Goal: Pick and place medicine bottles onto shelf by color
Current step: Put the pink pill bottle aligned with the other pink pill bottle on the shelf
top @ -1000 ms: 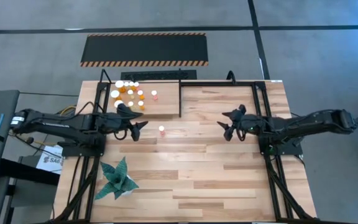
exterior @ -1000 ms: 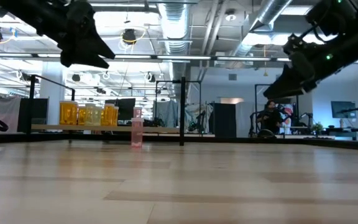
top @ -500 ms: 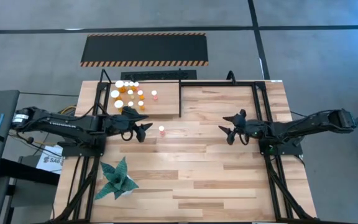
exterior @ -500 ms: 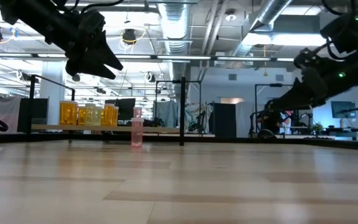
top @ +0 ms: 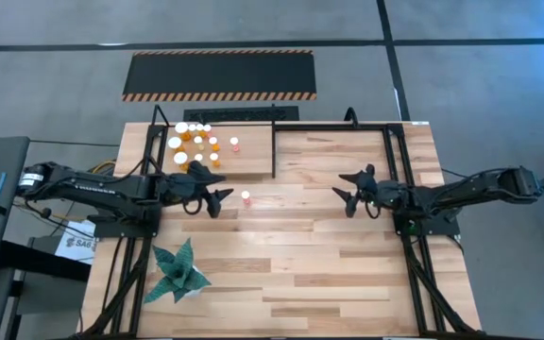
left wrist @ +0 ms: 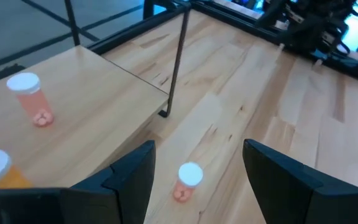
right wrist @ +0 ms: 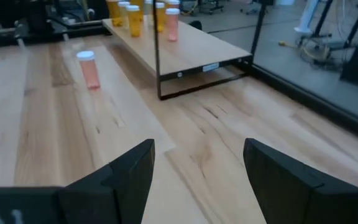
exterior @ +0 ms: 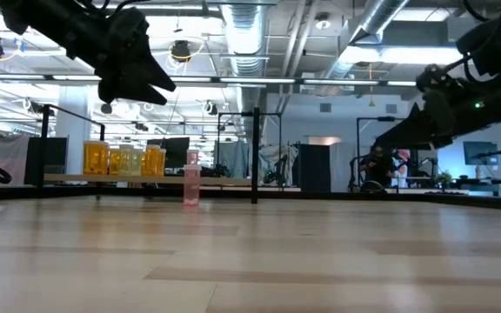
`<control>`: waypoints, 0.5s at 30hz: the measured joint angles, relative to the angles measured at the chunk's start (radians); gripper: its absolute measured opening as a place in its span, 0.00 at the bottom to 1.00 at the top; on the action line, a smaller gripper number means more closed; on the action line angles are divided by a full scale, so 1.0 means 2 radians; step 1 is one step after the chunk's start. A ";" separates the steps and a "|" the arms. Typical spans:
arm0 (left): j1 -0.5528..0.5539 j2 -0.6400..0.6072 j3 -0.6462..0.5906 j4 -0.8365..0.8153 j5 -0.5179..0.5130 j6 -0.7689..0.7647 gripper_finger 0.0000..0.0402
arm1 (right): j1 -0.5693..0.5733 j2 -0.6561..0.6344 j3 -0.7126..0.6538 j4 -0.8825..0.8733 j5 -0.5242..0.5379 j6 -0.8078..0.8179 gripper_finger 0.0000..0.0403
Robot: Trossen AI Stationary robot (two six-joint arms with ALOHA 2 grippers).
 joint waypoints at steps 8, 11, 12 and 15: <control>0.000 0.000 0.000 0.010 0.031 0.088 0.57 | -0.006 0.005 0.000 -0.036 0.000 0.051 0.67; 0.000 0.000 0.000 0.018 0.038 0.106 0.57 | -0.005 0.005 -0.001 -0.042 0.000 0.051 0.67; -0.001 0.000 0.000 0.022 0.038 0.111 0.57 | -0.005 0.005 -0.001 -0.046 0.000 0.051 0.67; -0.001 0.000 0.000 0.026 0.038 0.134 0.57 | -0.005 0.005 -0.001 -0.048 -0.001 0.051 0.67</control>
